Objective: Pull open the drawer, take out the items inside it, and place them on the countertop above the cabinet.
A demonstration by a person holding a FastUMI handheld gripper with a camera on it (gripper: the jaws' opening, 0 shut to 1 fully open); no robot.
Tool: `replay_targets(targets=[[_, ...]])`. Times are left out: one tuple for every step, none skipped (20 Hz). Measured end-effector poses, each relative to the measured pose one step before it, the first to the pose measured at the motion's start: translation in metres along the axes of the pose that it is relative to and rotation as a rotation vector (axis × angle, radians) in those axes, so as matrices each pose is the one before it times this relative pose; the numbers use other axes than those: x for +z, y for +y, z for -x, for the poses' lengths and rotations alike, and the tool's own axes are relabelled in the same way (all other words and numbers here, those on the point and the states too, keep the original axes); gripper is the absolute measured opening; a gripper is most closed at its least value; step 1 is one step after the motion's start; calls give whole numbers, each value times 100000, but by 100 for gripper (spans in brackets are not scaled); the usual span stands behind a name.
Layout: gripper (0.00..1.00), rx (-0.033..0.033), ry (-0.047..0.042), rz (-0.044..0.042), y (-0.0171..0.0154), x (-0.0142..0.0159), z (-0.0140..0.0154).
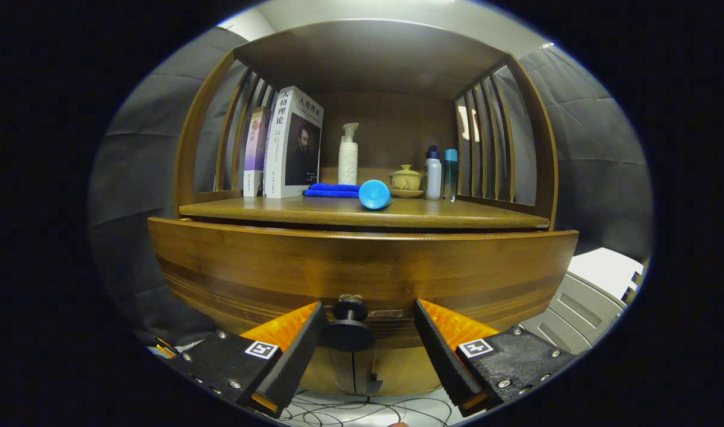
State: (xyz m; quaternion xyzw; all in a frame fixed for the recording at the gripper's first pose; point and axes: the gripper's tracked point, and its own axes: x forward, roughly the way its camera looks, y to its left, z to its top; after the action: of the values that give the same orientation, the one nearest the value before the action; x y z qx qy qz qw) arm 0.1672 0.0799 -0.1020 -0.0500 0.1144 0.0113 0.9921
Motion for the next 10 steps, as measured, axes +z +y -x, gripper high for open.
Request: replay_targets(targets=[[95, 19, 155, 119, -19, 112, -454], [95, 19, 345, -492, -29, 60, -463], [95, 56, 88, -732, 33, 69, -413], [95, 26, -297, -367, 34, 189, -445], [95, -17, -415, 143, 1, 185, -381], [94, -108, -480, 484, 5, 217, -433], [94, -31, -396, 538, 63, 109, -255], [94, -2, -806, 1084, 31, 288, -347], [94, 3, -1629, 739, -11, 493, -305], [94, -601, -1594, 139, -14, 529, -194]])
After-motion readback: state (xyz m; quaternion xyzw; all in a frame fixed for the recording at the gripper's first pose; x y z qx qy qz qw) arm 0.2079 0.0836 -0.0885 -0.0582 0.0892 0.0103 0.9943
